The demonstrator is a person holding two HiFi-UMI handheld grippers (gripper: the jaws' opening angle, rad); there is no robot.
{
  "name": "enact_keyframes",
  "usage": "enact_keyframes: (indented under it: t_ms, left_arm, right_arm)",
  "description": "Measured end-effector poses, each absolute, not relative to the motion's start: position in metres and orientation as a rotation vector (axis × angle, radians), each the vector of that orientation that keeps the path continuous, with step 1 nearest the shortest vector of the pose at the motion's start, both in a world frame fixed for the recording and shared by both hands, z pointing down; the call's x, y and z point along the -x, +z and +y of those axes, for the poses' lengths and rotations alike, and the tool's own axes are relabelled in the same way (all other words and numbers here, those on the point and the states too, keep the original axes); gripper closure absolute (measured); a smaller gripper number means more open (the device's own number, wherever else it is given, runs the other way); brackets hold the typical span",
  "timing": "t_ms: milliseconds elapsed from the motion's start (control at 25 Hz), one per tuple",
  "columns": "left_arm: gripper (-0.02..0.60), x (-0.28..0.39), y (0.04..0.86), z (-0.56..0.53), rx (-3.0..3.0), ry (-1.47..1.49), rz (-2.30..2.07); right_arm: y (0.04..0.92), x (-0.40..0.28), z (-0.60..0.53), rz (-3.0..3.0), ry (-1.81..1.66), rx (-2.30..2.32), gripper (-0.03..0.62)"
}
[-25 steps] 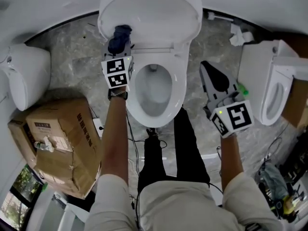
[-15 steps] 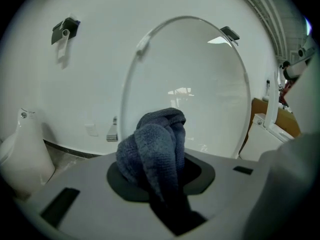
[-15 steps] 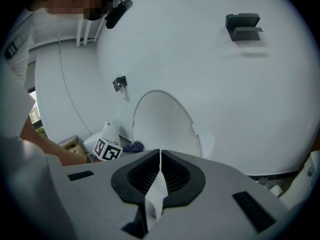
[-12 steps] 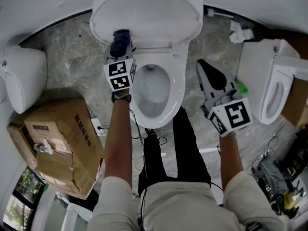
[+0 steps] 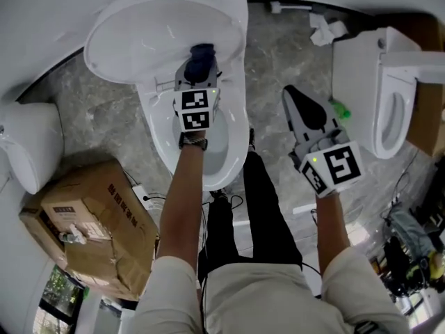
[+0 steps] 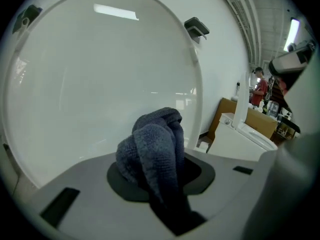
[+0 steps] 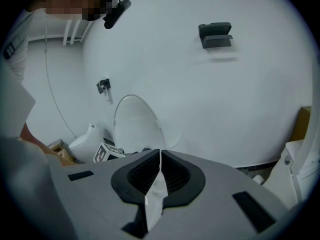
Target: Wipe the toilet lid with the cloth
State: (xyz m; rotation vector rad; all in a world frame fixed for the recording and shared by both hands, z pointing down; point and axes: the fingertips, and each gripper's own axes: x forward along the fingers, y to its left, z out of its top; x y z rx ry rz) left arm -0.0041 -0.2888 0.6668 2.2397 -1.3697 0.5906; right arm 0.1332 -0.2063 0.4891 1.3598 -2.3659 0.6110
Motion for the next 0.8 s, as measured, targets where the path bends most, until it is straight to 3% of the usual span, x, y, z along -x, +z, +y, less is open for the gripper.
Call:
enact_keyframes:
  t_ms: [240,400,800]
  left_arm:
    - [0.469,-0.063,0.675,-0.28,-2.338,0.635,-1.207]
    - [0.468,-0.071,0.683,-0.277,-2.344,0.645,-1.17]
    - [0.469,0.063,0.704,-0.278,-2.165,0.712,-1.385]
  right_arm:
    - [0.494,-0.165,-0.194,-2.319,0.615,-1.419,0.565]
    - [0.499,-0.171,-0.187,-2.303,0.614,-1.431,0.565]
    - [0.519,-0.107,-0.195,-2.377,0.594,-1.261,0.565]
